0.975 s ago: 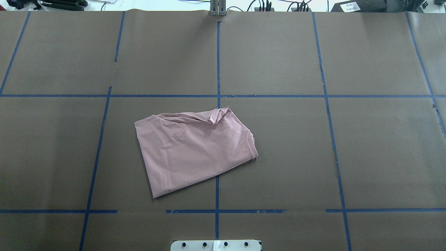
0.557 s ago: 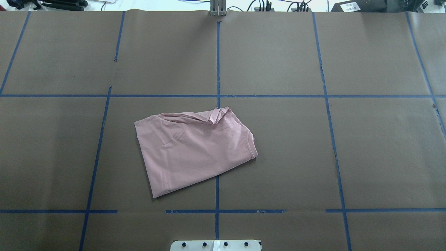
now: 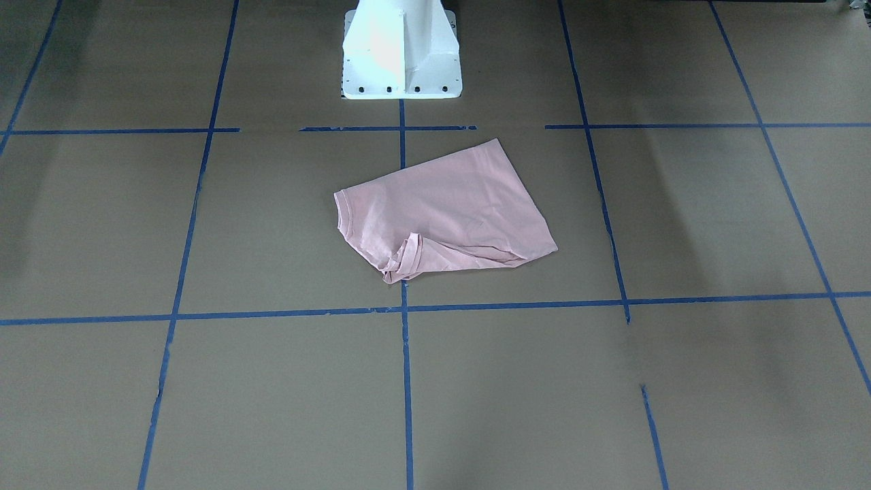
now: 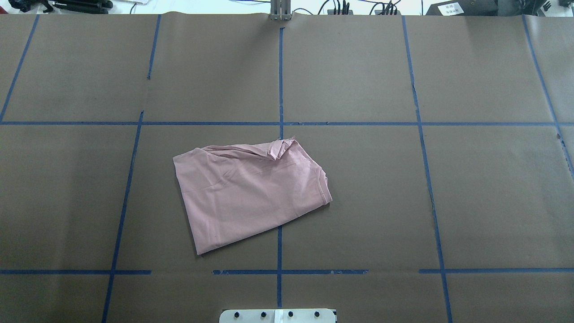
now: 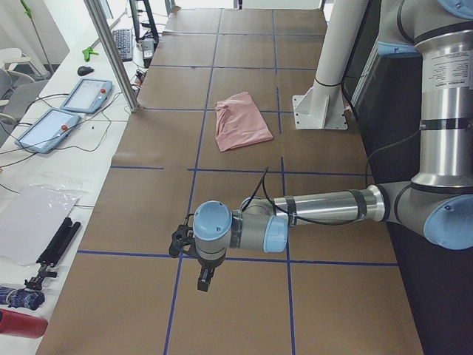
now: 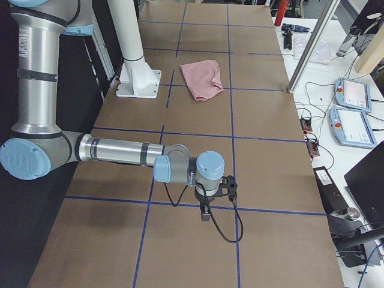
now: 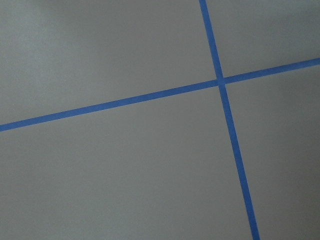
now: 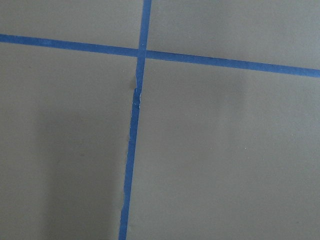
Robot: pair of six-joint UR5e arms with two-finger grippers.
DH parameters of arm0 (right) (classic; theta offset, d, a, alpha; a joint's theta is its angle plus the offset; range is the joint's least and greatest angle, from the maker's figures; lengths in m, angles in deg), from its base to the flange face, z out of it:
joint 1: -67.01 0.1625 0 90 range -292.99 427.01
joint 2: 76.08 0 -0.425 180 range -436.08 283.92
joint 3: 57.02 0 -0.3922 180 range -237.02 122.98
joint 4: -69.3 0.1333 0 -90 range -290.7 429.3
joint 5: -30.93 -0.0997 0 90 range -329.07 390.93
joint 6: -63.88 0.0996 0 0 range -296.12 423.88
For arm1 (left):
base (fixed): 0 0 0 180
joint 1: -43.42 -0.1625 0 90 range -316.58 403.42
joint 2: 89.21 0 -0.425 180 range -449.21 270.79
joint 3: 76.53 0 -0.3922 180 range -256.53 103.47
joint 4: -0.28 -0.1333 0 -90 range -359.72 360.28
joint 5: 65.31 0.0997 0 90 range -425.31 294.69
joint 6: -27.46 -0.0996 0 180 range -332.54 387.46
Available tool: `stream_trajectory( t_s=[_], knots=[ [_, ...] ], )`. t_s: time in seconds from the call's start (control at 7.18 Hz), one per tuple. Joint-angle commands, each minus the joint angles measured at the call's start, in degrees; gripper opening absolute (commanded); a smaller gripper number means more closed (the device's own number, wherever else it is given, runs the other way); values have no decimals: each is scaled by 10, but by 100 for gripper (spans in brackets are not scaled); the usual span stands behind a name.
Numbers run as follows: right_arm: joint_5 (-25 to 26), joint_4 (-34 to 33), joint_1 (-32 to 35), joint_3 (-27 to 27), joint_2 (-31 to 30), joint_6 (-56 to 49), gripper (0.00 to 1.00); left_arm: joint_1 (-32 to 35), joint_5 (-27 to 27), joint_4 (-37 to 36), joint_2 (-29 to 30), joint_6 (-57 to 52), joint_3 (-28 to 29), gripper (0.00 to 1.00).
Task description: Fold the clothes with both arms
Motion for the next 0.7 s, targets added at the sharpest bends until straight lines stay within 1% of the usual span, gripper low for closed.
stream_trajectory(
  t_s=[0.0, 0.56],
  knots=[
    [-1, 0, 0, 0, 0, 1, 100, 0, 1, 1, 1, -1, -1, 100],
    [-1, 1, -1, 4, 0, -3, 100, 0, 1, 6, 0, -2, -1, 100]
  ],
)
